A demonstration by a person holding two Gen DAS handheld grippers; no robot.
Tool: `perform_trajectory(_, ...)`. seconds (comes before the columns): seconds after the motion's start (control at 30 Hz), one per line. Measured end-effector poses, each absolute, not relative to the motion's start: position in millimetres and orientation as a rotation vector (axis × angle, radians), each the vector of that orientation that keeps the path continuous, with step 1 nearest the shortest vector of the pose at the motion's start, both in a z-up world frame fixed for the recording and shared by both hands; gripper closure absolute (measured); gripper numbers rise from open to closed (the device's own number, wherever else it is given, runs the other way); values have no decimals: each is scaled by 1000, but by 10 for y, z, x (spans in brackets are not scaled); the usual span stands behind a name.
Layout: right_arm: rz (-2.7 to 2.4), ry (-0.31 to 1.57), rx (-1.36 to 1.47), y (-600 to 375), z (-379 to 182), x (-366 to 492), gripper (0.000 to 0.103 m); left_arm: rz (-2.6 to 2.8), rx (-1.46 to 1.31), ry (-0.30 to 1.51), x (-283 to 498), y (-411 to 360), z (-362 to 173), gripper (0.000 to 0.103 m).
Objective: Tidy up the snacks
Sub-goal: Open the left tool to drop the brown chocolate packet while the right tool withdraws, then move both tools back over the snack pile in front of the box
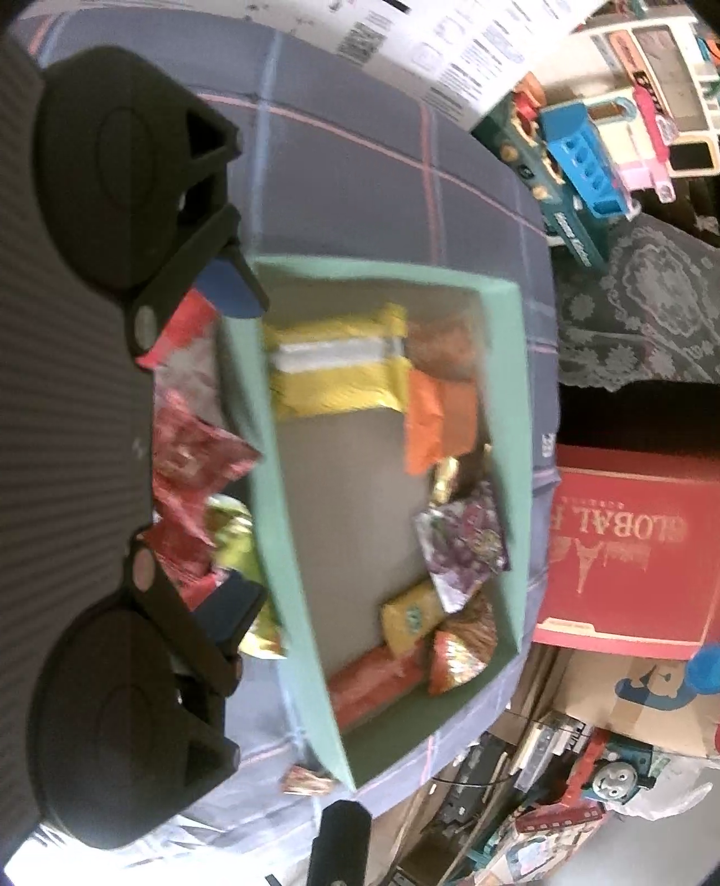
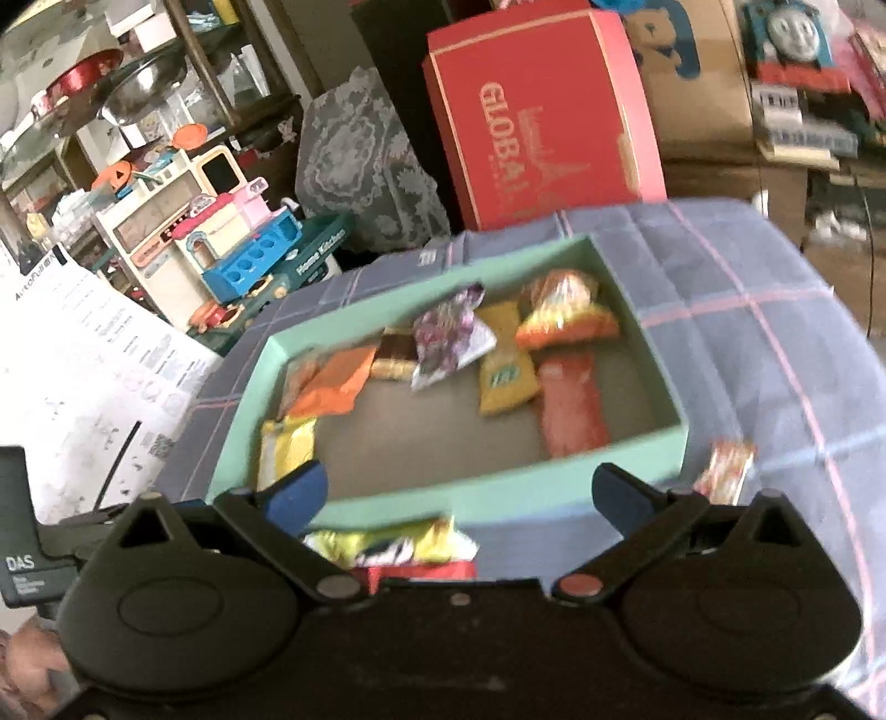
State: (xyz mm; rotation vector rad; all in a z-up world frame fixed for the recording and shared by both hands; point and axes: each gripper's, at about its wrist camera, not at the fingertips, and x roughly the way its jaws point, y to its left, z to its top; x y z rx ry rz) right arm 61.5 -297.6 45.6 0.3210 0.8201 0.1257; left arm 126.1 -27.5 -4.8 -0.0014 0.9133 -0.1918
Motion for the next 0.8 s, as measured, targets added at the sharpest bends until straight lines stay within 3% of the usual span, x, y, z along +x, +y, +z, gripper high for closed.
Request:
perform_trajectory(0.33,156,926,371,-2849,88,296,0,-244,29,962,800,-107,-295,0)
perform_trajectory(0.37,160,933,372,-2845,62,270,2,-260,35,967,771,-120,-322,0)
perform_trajectory(0.57,179,983,346,-2764,-90,242,34,-339,52,989,724,-268,-454,0)
perform_trajectory(0.73,153,1035,344,-2764,-238,238,35,-371,98,978,724,-364,-518,0)
perform_trajectory(0.8,142,1051,355,-2787,-291,219,35,-393,102,983,715,-386,-534,5)
